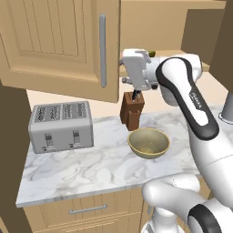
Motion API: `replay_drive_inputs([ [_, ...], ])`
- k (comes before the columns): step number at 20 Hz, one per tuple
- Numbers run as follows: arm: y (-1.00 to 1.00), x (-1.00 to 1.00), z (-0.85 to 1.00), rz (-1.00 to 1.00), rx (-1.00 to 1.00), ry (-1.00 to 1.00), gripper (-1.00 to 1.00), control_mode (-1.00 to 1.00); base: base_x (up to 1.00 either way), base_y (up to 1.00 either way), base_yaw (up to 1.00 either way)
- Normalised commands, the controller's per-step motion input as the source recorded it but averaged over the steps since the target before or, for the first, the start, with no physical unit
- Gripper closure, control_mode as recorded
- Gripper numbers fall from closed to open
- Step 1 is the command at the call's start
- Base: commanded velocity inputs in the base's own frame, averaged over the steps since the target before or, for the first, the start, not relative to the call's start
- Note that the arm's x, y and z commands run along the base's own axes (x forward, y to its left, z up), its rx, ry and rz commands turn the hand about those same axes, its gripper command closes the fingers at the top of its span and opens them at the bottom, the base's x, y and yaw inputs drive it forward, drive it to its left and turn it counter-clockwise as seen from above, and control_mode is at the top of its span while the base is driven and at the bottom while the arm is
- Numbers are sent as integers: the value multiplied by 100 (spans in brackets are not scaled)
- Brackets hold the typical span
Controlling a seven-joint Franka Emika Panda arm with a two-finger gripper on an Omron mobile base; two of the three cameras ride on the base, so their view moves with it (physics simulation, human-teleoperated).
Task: Open the cabinet. Pick the orange and kiwi from the cabinet and place them into the bowl. Then close the cabinet.
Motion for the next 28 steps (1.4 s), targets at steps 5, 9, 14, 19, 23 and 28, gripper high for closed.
replay_drive_inputs([
  [5,13,19,0,6,6,7,-100,-100,0,0,0],
  [9,12,1,0,7,4,3,-100,-100,0,0,0],
  [14,31,-27,0,9,0,0,-100,-100,0,0,0],
  [19,40,-39,0,8,0,0,-100,-100,0,0,0],
  [23,31,-42,0,6,0,0,-100,-100,0,0,0],
  [28,28,-43,0,5,0,0,-100,-100,0,0,0],
])
